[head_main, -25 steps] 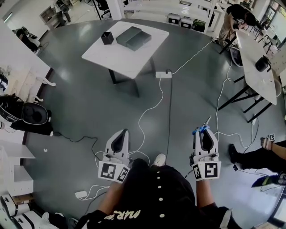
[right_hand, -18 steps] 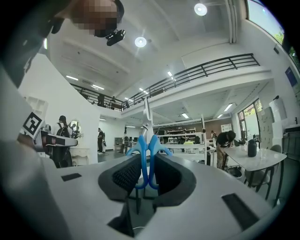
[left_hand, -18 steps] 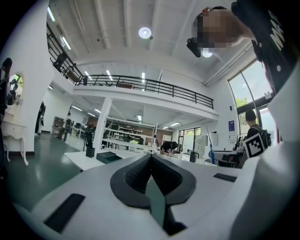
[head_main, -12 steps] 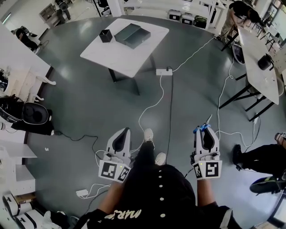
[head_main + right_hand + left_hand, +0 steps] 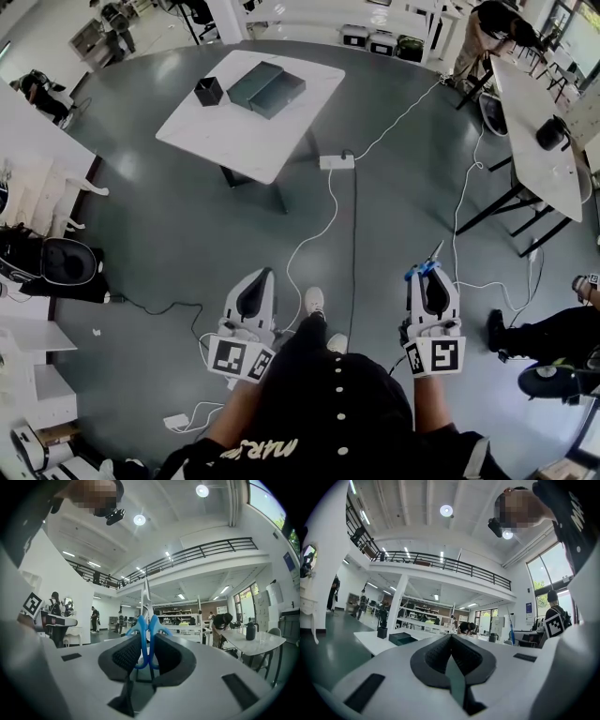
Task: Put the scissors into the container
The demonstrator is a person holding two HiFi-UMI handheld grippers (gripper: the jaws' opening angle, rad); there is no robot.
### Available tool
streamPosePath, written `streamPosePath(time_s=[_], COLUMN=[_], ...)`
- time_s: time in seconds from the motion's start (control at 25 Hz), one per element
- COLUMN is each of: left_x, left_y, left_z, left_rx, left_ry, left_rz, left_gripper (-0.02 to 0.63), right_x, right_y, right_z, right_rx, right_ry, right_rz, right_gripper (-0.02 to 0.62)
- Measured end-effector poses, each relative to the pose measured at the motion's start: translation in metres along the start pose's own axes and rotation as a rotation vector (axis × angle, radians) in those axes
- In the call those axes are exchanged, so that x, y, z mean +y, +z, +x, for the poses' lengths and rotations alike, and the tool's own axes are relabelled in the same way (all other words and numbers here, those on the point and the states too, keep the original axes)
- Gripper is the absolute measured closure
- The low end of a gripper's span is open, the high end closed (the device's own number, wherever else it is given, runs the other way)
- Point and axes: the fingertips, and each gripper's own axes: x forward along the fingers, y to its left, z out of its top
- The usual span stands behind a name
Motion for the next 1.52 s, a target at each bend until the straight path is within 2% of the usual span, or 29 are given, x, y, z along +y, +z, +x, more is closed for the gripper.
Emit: streamPosePath(time_s=[0.32, 0.72, 1.08, 1.52], left_x=[0.038, 0.071, 0.105, 0.155], left_y=[0.015, 0.02, 0.025, 0.041], left_z=[0.058, 0.122, 0.166, 0.21], left_rx=[-0.014, -0.013, -0.003, -0.023], left_ry=[-0.002, -0.026, -0.047, -0.083], left_rz=[-0.002, -0.017, -0.001, 0.012], left_gripper=[0.58, 0.58, 0.58, 0.58], right_x=[-0.011, -0.028, -0.034, -0.031], right_y=[0.01, 0.009, 0.008, 0.018], right_z=[0.069, 0.128, 0.182, 0.247], right_rx=[-0.015, -0.002, 0.012, -0.021], right_ry=[0.006, -0.02, -0.054, -0.108], right_rz=[-0.025, -0.032, -0.035, -0.03], right_gripper=[0.492, 0.492, 0.492, 0.492])
